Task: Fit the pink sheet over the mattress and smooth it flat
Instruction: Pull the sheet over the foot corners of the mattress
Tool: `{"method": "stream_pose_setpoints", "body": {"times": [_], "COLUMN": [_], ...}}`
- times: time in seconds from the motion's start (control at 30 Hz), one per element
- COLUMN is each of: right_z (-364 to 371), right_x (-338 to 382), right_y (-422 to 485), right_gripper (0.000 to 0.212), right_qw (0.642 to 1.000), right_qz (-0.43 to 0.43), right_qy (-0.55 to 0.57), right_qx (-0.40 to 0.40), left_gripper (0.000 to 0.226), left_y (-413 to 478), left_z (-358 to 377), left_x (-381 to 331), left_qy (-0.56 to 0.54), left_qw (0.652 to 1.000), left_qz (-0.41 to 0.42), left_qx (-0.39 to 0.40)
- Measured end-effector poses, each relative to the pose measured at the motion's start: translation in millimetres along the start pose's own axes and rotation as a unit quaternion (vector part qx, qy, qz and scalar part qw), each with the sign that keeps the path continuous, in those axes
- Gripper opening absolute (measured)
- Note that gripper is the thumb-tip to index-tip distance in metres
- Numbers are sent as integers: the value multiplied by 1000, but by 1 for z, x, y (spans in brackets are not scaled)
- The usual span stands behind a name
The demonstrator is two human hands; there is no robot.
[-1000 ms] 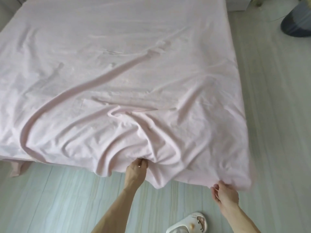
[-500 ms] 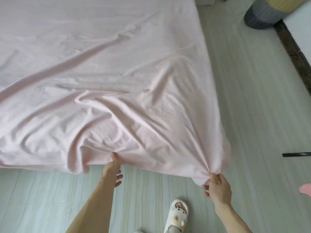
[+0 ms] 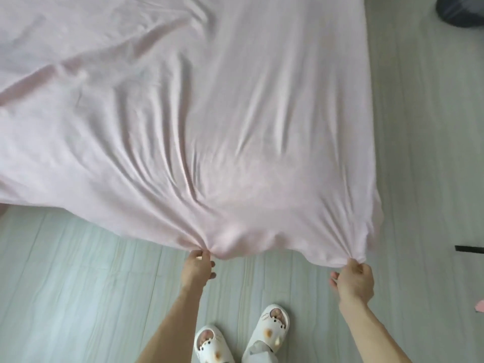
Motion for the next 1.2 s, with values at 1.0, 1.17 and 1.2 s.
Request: {"method": "stream_pose_setpoints", "body": {"times": [1.0,1.17,1.2], "right_z": [60,87,100], "right_x": [22,24,29], "right_y": [-61,-84,-95], "right_gripper": [15,21,21], "right_qw": [996,988,985], "right_qz": [19,116,121], "right_qy": [-38,-3,-29], "right_qx": [80,97,123], "left_gripper": [23,27,27], "left_y": [-7,13,21], "left_z": [-42,-95,-117], "left_x": [-56,-66,-77], "left_qy": [60,73,61], "left_qw": [995,995,997], "left_qz": [81,-36,-33], "left_qx": [-17,53,45]}}
Point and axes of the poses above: each hand's wrist, its own y-axis towards the middle knuckle, its own z-axis out of the palm, x = y × z, the point moved 7 cm from there along y, towards the middle knuckle, and after that the axes turned 6 degrees about -y, right-handed, at the moved point
